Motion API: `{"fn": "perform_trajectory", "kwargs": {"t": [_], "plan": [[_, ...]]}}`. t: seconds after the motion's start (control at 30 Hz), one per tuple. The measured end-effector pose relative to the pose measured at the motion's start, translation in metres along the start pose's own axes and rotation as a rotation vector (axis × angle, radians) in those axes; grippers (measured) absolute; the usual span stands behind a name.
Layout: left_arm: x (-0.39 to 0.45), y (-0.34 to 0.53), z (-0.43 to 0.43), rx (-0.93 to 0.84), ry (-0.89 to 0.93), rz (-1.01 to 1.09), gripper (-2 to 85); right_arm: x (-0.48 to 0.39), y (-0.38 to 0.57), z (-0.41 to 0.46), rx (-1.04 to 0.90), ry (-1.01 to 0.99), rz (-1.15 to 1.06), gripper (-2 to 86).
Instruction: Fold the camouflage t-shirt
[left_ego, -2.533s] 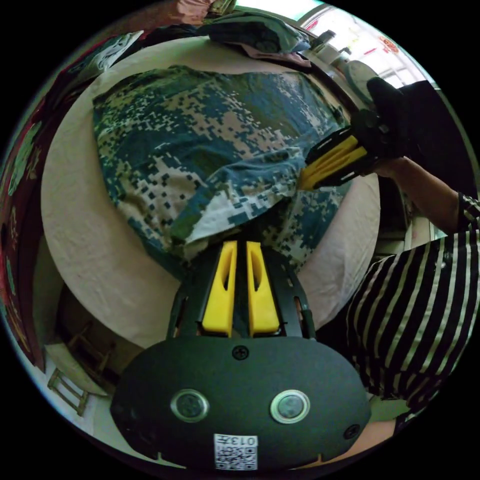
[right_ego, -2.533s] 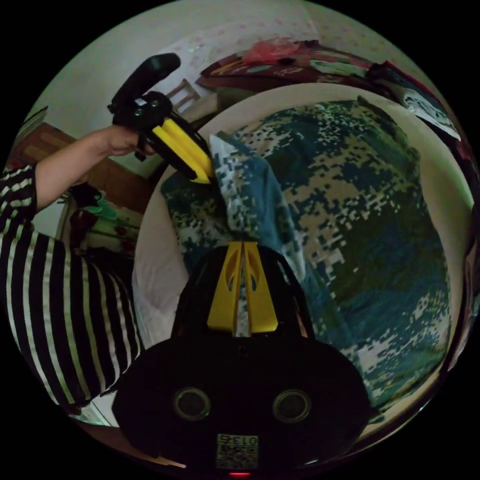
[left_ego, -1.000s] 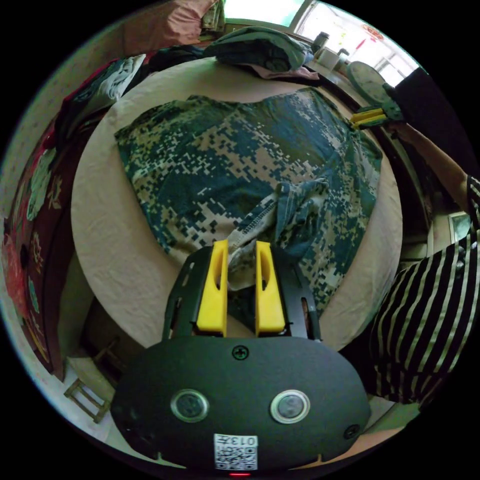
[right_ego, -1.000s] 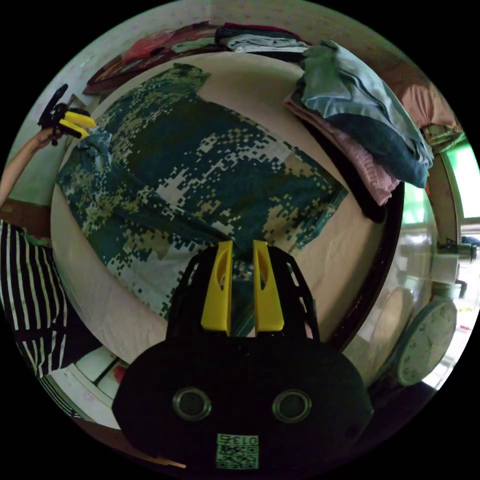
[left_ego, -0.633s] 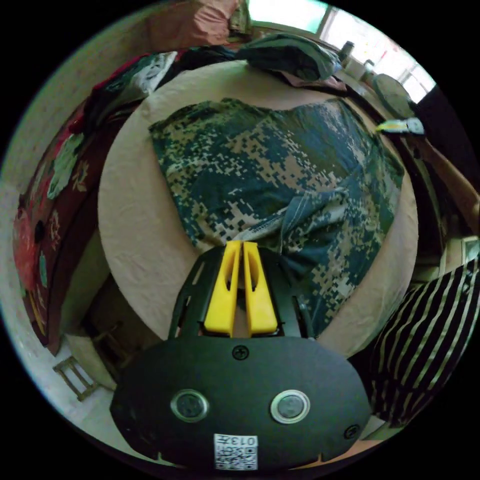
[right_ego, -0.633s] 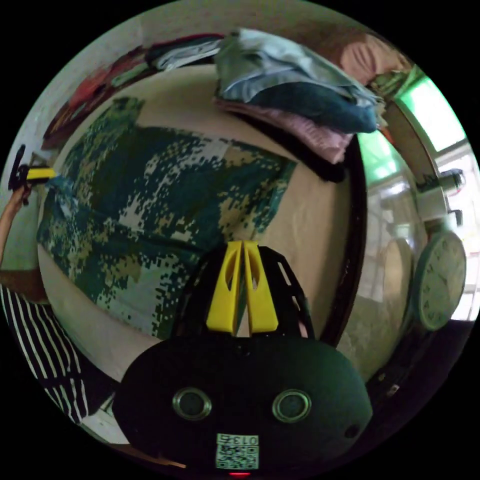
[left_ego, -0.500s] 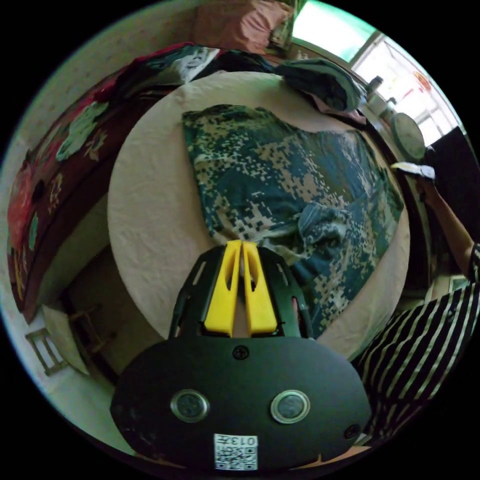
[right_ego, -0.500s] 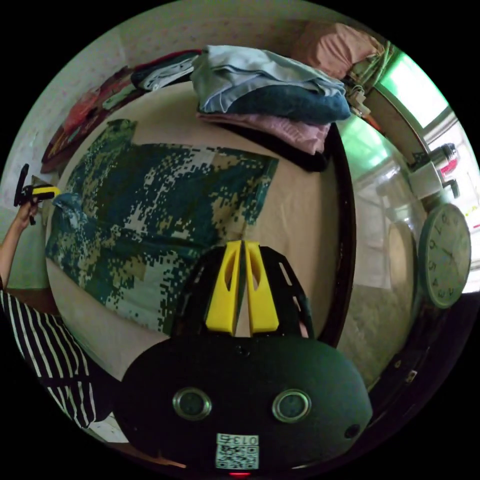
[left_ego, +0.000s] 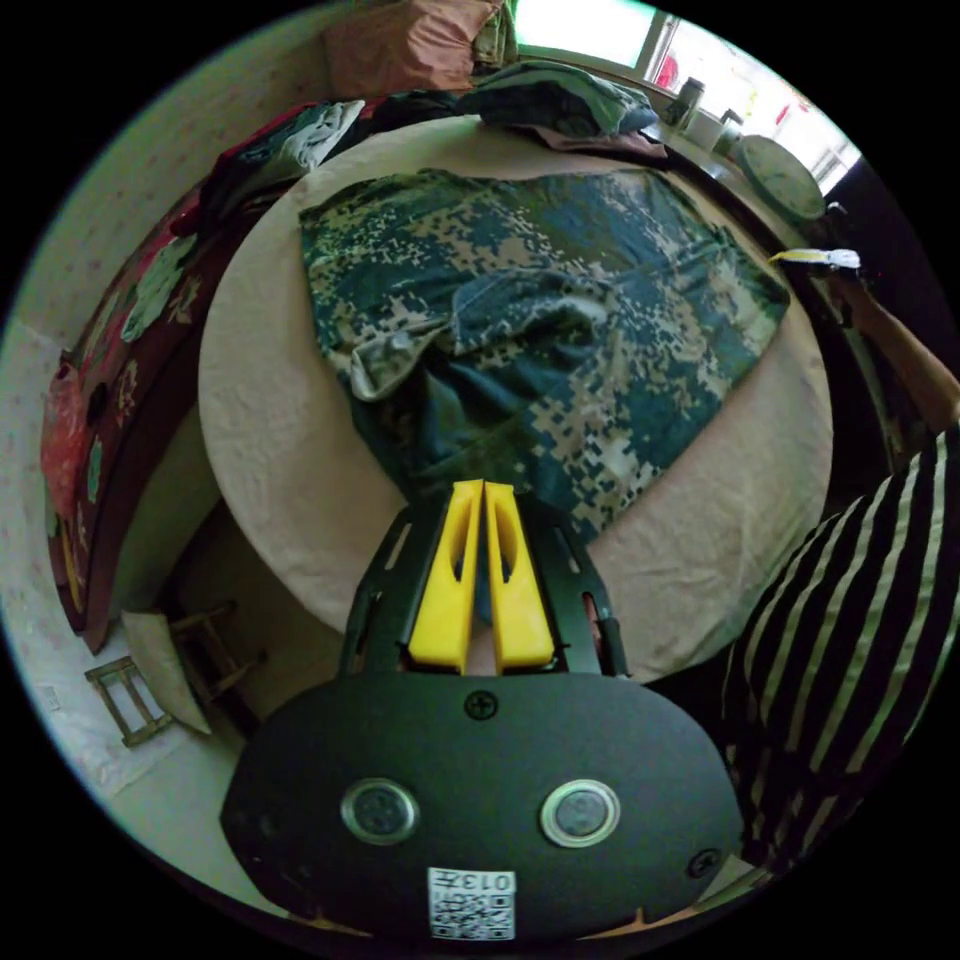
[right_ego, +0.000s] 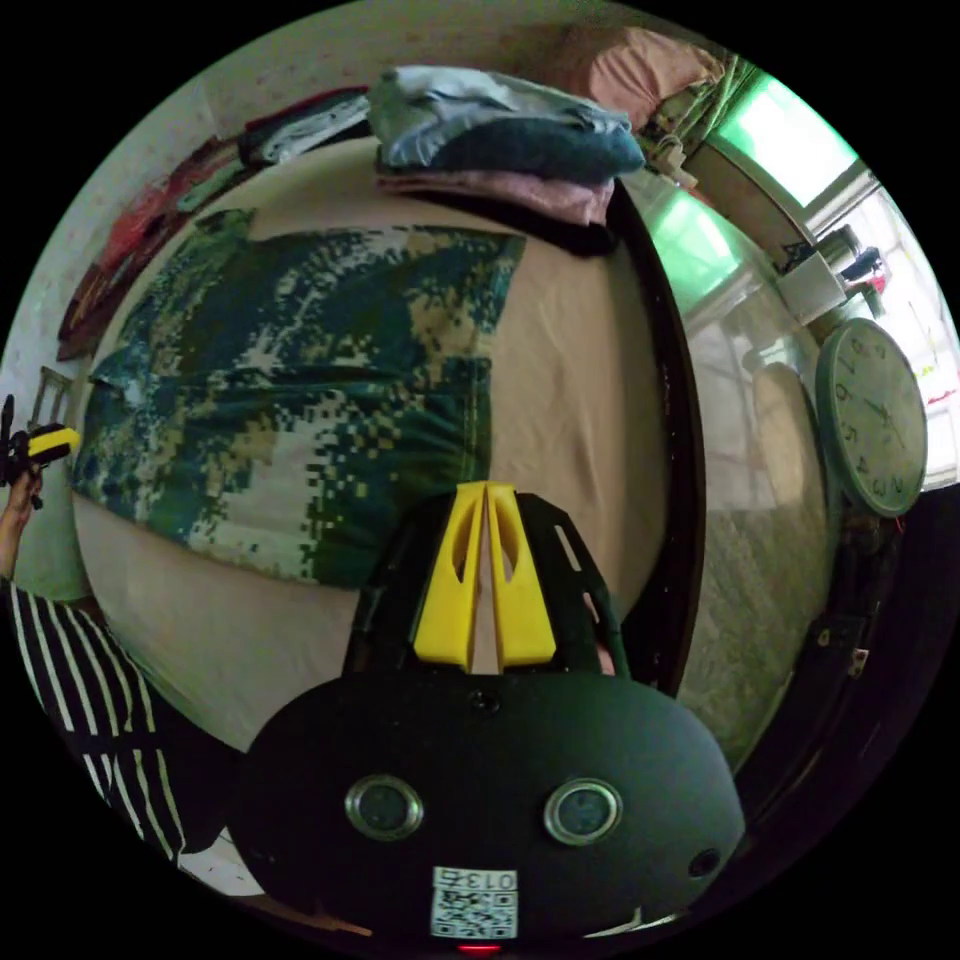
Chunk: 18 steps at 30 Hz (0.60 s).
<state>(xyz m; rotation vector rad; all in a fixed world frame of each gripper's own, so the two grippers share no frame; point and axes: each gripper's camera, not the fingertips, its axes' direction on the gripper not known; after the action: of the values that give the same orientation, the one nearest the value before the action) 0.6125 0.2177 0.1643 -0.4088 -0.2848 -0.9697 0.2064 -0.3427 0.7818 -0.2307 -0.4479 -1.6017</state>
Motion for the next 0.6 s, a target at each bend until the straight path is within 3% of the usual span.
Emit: {"fn": "perform_trajectory", "kwargs": {"t": [0.2, 0.33, 0.47, 0.6], "plan": [[0.034, 0.012, 0.01, 0.029, -0.002, 0.024, -0.2, -0.037, 0.018, 0.014, -0.102, 0.044, -0.037, -0.1], [0.046, 0.027, 0.029, -0.027, -0.026, 0.05, -0.3, -0.024, 0.041, 0.007, -0.034, -0.055, 0.031, -0.1], [0.037, 0.044, 0.028, -0.065, 0.024, -0.074, -0.3, -0.031, 0.037, -0.002, -0.102, -0.035, 0.013, 0.0], [0.047, 0.062, 0.01, 0.035, -0.037, -0.056, -0.3, -0.061, 0.029, -0.038, 0.029, -0.007, 0.003, -0.1]]}}
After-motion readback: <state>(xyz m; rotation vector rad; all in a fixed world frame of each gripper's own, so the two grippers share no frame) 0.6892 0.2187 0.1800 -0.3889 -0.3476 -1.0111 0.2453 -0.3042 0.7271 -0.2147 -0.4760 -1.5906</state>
